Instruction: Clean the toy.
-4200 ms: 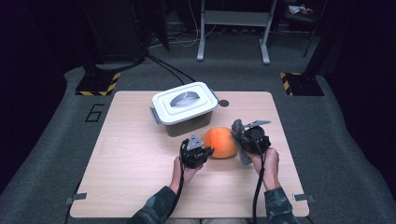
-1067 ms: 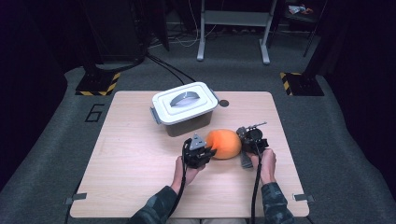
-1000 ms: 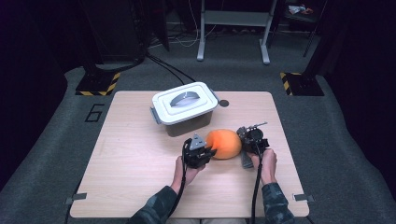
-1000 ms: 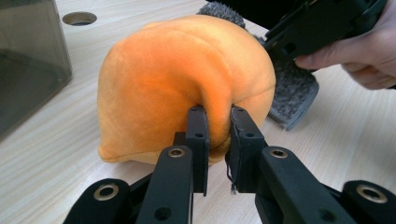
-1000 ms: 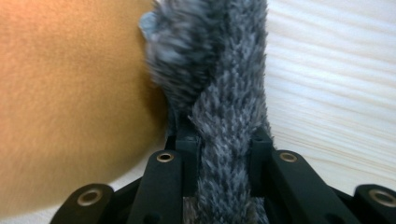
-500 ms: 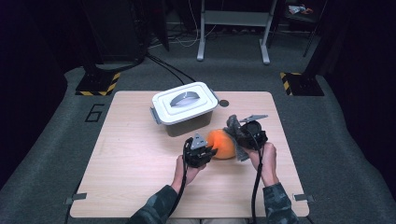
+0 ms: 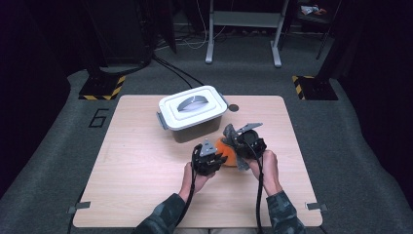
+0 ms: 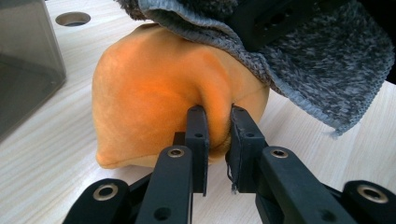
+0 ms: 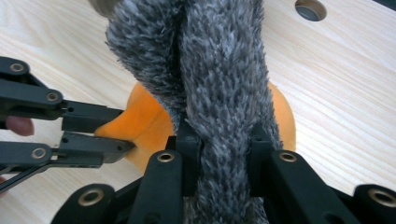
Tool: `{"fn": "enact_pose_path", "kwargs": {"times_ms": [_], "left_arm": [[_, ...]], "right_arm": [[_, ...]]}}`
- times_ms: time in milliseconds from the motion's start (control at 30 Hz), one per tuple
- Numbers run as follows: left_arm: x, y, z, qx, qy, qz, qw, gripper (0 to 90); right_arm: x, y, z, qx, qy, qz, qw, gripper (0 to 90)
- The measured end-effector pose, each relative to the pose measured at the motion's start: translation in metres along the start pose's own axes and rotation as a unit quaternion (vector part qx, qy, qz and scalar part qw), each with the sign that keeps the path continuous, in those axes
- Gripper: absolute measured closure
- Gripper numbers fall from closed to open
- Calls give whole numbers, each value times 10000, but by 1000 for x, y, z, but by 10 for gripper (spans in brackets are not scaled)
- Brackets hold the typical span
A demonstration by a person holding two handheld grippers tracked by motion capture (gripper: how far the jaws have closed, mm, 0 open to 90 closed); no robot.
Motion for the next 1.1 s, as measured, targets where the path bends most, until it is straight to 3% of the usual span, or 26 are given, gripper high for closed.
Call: {"fn": "enact_pose_path", "kwargs": {"times_ms": [33,133,333,400,567,800,1100], "left_arm": [[0,0,0,6,-2,-5,10000,798],[0,0,0,-11,20,0,10000,798],[-1,0,0,-19,13,-1,10000,798],[-1,0,0,-13,5,-9,10000,798],[-1,0,0,-19,32,-1,10000,798],[-2,0,0,-21,52,5,10000,798],[-1,1,-2,-6,61,12,10000,798]], "right_arm": [[-2,-1,5,-137,-2,-43,9999,738],[-4,-2,11,-195,-72,-31,9998,738],[-17,-7,36,-419,-436,-108,9981,737],[-19,-8,40,-479,-428,-121,9979,737],[-39,-18,57,-718,-685,-381,9943,737],[-61,-34,68,-742,-821,-650,9917,736],[-80,-47,70,-674,-1000,-976,9879,736]]}}
Point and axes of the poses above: each handheld gripper's, and its own axes: y roughly backward along the jaws, x roughly out of its top, z roughly to its right, the point moved 8 cm from there along -y, roughly forward along the jaws, and after that the axes turned 9 degrees about z, right-handed, at the moved point
